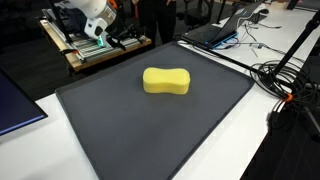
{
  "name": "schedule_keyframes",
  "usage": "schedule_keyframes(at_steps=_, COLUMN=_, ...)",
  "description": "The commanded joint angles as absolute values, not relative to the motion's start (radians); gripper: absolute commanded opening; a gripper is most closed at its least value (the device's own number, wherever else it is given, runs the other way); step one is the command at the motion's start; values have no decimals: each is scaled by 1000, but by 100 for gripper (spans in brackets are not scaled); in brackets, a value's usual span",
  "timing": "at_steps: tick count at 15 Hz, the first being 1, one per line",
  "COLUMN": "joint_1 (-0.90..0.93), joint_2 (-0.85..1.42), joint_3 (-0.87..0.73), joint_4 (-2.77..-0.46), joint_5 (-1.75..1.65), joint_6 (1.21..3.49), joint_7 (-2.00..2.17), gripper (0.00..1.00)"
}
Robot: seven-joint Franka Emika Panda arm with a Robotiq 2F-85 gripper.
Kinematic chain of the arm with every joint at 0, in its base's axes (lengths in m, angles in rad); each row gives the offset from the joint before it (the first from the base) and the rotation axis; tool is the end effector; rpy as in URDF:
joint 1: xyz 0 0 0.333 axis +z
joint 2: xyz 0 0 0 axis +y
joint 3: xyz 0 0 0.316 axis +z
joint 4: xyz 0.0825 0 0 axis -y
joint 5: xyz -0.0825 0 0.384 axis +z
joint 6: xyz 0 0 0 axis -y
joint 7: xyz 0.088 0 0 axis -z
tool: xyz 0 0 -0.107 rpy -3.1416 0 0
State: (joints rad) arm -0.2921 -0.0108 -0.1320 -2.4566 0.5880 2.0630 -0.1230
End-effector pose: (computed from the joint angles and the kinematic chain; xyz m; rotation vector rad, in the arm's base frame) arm 0.4104 -0.1531 0.2816 -2.4339 0.8687 0.3094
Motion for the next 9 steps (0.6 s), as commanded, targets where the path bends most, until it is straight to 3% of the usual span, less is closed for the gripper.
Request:
schedule_keyframes(at_steps=1, joint_1=-197, joint_2=-118, joint_3=-109, joint_4=-2491, joint_5=566, joint_6=2139, joint_7=27, gripper=100)
schedule_keyframes(at_steps=9, joint_1=-77, joint_2=-117, joint_3=-49, joint_4=-2392, joint_5=453, joint_6=2130, joint_7=166, gripper=100)
